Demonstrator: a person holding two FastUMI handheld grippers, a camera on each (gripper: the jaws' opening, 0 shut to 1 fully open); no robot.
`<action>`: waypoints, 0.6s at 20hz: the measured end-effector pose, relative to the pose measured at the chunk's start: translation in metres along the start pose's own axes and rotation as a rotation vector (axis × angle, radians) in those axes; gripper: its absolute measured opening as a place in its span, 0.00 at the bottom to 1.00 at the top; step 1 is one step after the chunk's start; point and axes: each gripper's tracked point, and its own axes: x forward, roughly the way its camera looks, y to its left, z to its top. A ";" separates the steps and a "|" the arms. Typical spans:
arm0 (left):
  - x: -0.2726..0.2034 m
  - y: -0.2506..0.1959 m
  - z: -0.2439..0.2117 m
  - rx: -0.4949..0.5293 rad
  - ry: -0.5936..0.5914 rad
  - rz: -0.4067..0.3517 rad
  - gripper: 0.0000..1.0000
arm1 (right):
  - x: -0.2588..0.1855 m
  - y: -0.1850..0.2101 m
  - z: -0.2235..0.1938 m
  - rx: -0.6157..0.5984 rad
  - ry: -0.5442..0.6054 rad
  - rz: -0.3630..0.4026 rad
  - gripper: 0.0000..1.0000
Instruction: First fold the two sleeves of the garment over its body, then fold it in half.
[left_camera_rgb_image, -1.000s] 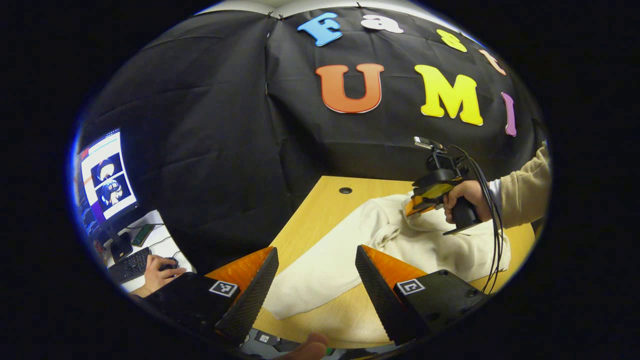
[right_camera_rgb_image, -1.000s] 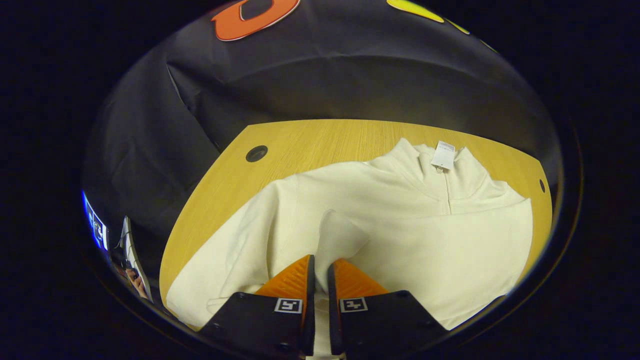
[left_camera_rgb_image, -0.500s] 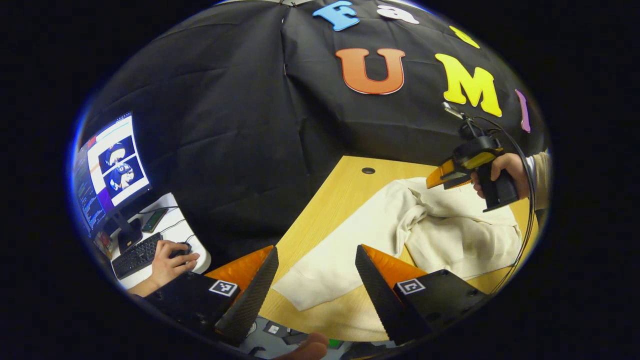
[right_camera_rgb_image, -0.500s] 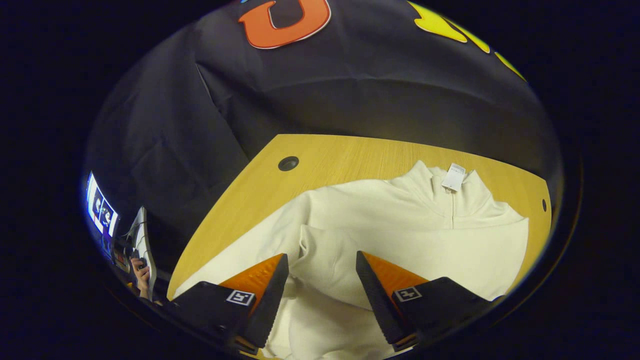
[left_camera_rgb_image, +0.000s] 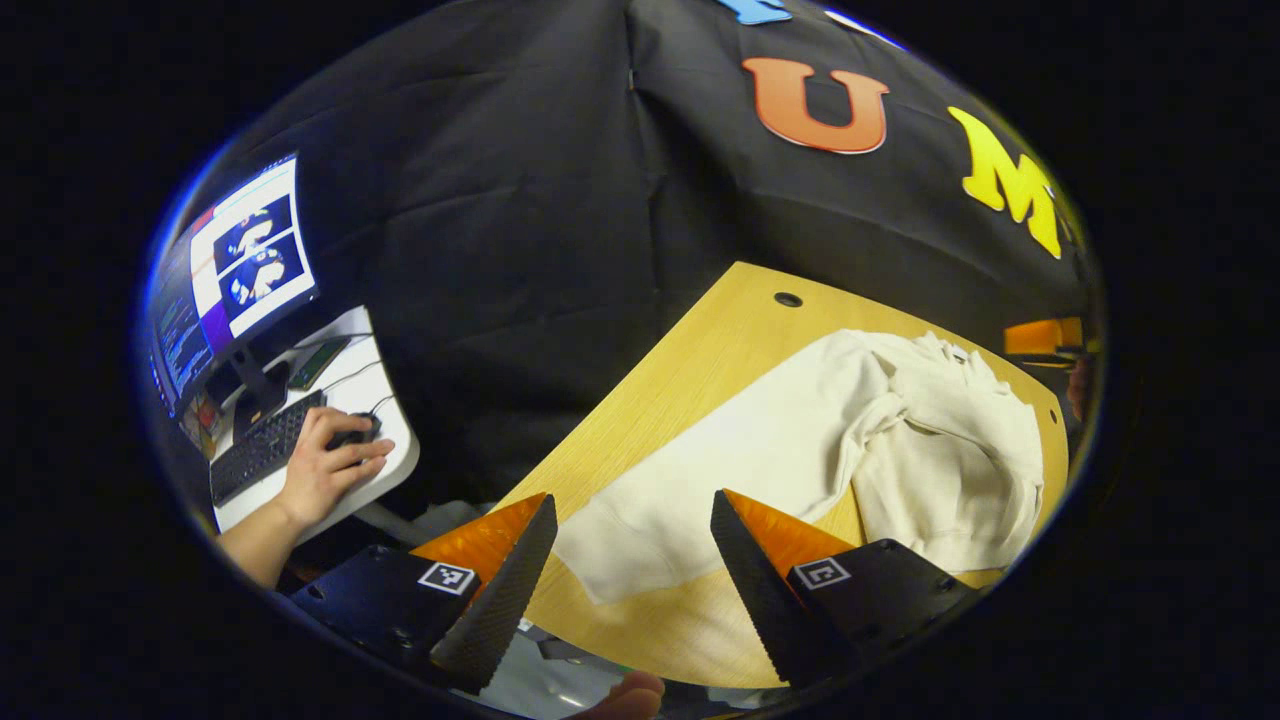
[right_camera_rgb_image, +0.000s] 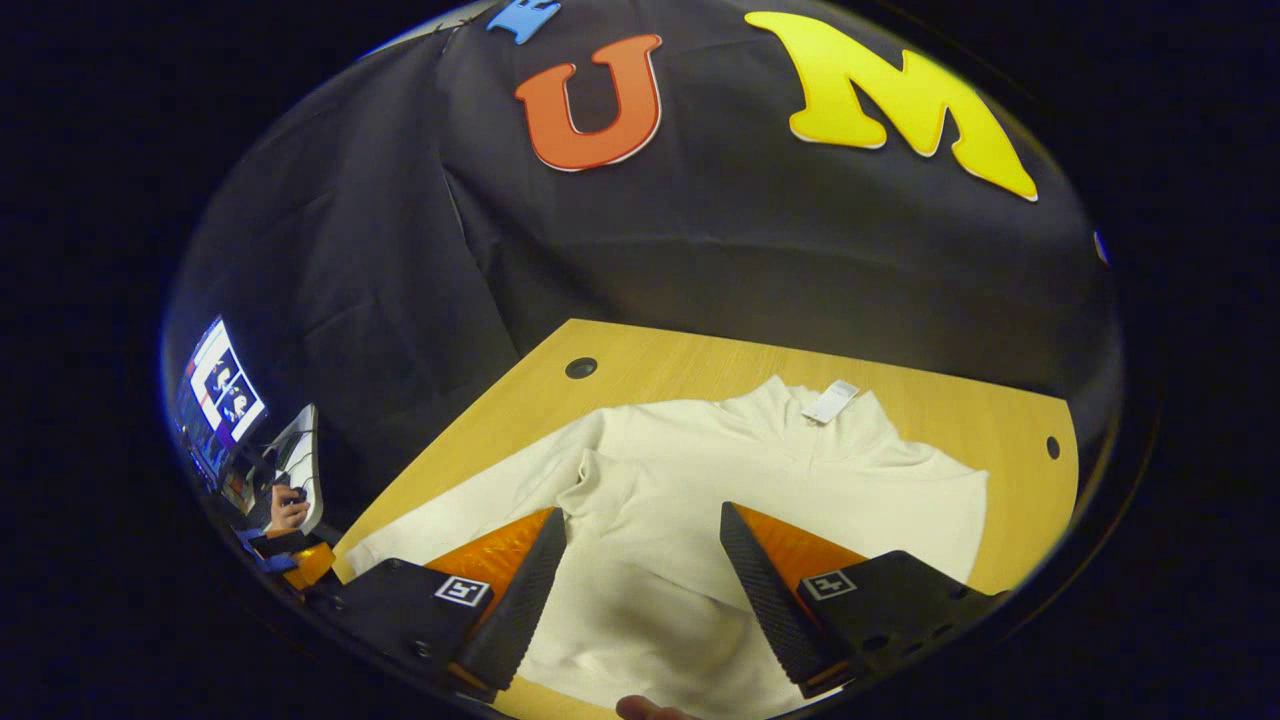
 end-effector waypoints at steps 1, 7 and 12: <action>0.003 0.005 -0.006 -0.034 0.030 0.031 0.99 | -0.015 -0.010 -0.004 -0.007 -0.006 -0.003 0.96; 0.020 0.022 -0.026 -0.174 0.141 0.162 0.99 | -0.082 -0.052 -0.054 0.041 0.045 -0.037 0.96; 0.038 0.020 -0.048 -0.316 0.258 0.191 0.99 | -0.101 -0.057 -0.106 0.093 0.126 -0.060 0.96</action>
